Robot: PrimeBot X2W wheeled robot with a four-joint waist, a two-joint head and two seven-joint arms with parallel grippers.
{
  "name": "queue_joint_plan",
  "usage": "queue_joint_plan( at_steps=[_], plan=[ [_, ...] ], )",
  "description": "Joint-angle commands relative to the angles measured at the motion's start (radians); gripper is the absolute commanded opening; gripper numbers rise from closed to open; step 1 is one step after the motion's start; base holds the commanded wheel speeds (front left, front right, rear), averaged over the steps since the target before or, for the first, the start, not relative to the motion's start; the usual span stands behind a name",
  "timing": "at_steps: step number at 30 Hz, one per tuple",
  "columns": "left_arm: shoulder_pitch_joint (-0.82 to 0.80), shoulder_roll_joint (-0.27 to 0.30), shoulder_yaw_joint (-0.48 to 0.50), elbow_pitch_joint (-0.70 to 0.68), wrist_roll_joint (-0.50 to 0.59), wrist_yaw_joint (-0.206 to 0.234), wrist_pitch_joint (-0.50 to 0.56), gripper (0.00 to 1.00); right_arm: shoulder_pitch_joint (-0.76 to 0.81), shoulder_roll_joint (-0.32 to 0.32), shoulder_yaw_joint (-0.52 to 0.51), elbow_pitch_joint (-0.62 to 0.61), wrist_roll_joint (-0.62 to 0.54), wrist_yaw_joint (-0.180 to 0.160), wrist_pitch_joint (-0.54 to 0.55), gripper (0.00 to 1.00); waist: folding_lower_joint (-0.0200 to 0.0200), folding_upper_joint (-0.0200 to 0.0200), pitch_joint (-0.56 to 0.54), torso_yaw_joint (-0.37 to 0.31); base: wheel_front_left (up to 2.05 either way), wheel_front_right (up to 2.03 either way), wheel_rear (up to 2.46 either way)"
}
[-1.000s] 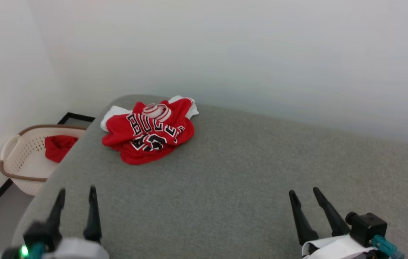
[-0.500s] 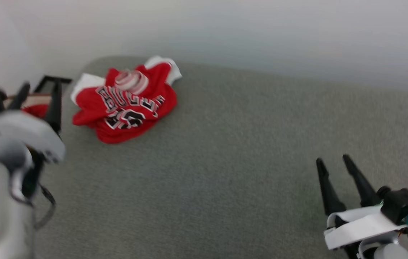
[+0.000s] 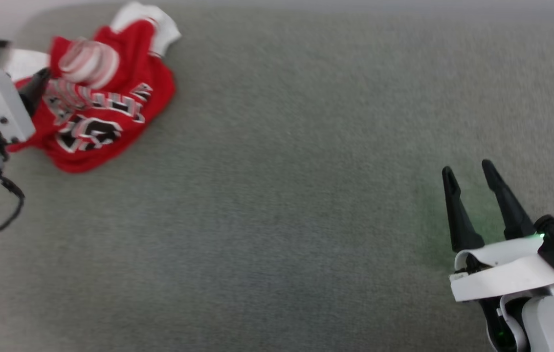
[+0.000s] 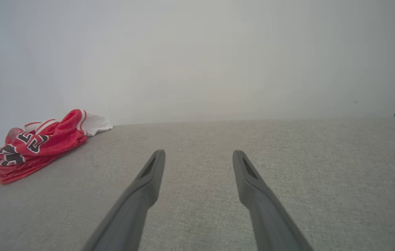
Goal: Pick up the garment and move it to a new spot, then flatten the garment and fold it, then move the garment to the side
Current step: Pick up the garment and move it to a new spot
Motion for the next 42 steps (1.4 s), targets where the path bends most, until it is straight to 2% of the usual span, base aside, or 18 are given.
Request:
queue_joint_plan(
  at_steps=[1, 9, 20, 21, 22, 23, 25, 30, 37, 42],
  plan=[
    [-0.021, 0.006, -0.001, 0.022, -0.008, 0.012, 0.024, 1.0, -0.018, -0.004, 0.0, -0.011, -0.003, 0.0, -0.001, 1.0, 0.0, -0.0001, 0.104, -0.086, 0.0, 0.0, 0.0],
    [-0.086, 0.021, -0.023, 0.151, -0.014, 0.06, 0.187, 1.0, -0.039, -0.008, -0.008, -0.063, -0.022, 0.0, 0.007, 1.0, 0.0, -0.0001, 0.152, -0.122, 0.0, 0.0, 0.0],
    [-0.087, 0.004, -0.034, 0.267, -0.006, 0.12, 0.209, 1.0, -0.044, -0.004, -0.015, -0.108, -0.034, 0.0, 0.028, 1.0, 0.0, -0.0001, 0.165, -0.132, 0.0, 0.0, 0.0],
    [-0.086, 0.008, -0.036, 0.272, 0.001, 0.123, 0.194, 0.82, -0.04, -0.003, -0.017, -0.108, -0.035, 0.0, 0.029, 1.0, 0.0, -0.0001, 0.16, -0.13, 0.0, 0.0, 0.0],
    [-0.087, 0.013, -0.033, 0.277, 0.004, 0.129, 0.176, 0.22, -0.036, -0.001, -0.018, -0.107, -0.036, 0.0, 0.029, 1.0, 0.0, -0.0001, 0.153, -0.128, 0.0, 0.0, 0.0],
    [-0.089, 0.018, -0.034, 0.281, 0.01, 0.128, 0.16, 0.0, -0.031, 0.001, -0.018, -0.105, -0.037, 0.0, 0.029, 1.0, 0.0, -0.0001, 0.145, -0.126, 0.0, 0.0, 0.0],
    [-0.093, 0.014, -0.04, 0.28, 0.006, 0.107, 0.138, 0.0, -0.02, 0.001, -0.017, -0.099, -0.036, 0.0, 0.028, 1.0, 0.0, -0.0001, 0.121, -0.119, 0.0, 0.0, 0.0],
    [-0.12, 0.036, -0.047, 0.282, 0.019, 0.098, 0.097, 0.0, 0.003, 0.003, -0.023, -0.089, -0.028, 0.0, 0.026, 1.0, 0.0, -0.0001, 0.063, -0.099, 0.0, 0.0, 0.0],
    [-0.169, 0.057, -0.082, 0.224, 0.055, 0.064, 0.008, 0.0, 0.057, 0.007, -0.028, -0.069, -0.018, 0.0, 0.024, 1.0, 0.0, -0.0001, -0.058, -0.057, 0.0, 0.0, 0.0],
    [-0.211, 0.047, -0.111, 0.188, 0.074, 0.041, -0.07, 0.0, 0.094, 0.014, -0.034, -0.054, -0.011, 0.0, 0.022, 1.0, 0.0, -0.0001, -0.152, -0.035, 0.0, 0.0, 0.0]
  ],
)
